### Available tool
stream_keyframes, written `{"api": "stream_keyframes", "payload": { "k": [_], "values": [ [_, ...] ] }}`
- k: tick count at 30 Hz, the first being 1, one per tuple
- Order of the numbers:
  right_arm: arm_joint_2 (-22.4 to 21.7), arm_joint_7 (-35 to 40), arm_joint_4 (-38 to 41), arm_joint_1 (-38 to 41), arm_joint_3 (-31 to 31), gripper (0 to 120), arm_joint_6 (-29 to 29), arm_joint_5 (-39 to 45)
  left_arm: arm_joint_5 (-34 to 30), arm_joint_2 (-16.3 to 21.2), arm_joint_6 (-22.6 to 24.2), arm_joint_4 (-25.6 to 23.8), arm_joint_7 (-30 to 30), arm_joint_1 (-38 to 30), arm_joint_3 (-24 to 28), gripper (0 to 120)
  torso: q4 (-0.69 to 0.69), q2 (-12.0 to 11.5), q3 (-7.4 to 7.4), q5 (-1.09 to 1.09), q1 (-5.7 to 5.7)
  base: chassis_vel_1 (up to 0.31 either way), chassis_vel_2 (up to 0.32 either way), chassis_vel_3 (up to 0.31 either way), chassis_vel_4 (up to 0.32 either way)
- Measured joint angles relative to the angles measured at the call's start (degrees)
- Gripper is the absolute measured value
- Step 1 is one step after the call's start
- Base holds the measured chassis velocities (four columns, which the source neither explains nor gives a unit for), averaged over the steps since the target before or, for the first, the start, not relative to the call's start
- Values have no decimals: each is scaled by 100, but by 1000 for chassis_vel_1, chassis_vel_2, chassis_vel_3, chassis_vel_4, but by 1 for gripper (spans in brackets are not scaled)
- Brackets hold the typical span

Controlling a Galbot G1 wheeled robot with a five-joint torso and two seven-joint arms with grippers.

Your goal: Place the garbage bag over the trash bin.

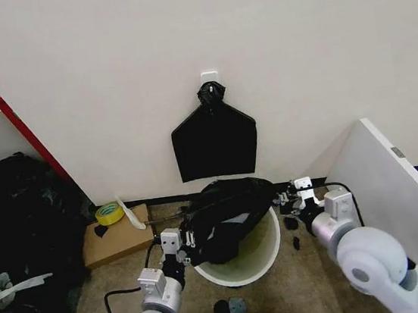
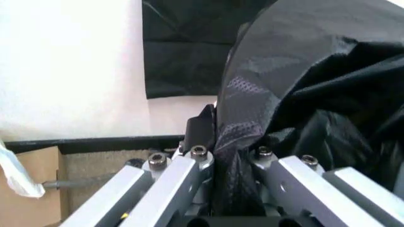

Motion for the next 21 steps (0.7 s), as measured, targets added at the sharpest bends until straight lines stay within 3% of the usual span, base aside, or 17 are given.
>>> {"api": "stream_keyframes", "payload": {
  "k": [7, 13, 21],
  "values": [
    [-410, -767, -15, -487, 276, 0, -32, 42, -150, -136, -79, -40, -100, 21, -11, 3, -1, 0, 0, 0, 0, 0, 0, 0, 0],
    [-405, -1106, 16, -881, 688, 0, -33, 513, -298, -177, -103, -57, -207, 57, -40, 3, 0, 0, 0, 0, 0, 0, 0, 0, 0],
    [-324, -1611, 89, -1569, 1194, 0, 166, 487, -548, -206, -99, -106, -329, 52, -60, 3, -1, 0, -1, -1, 0, 0, 0, 0, 0]
  ]
}}
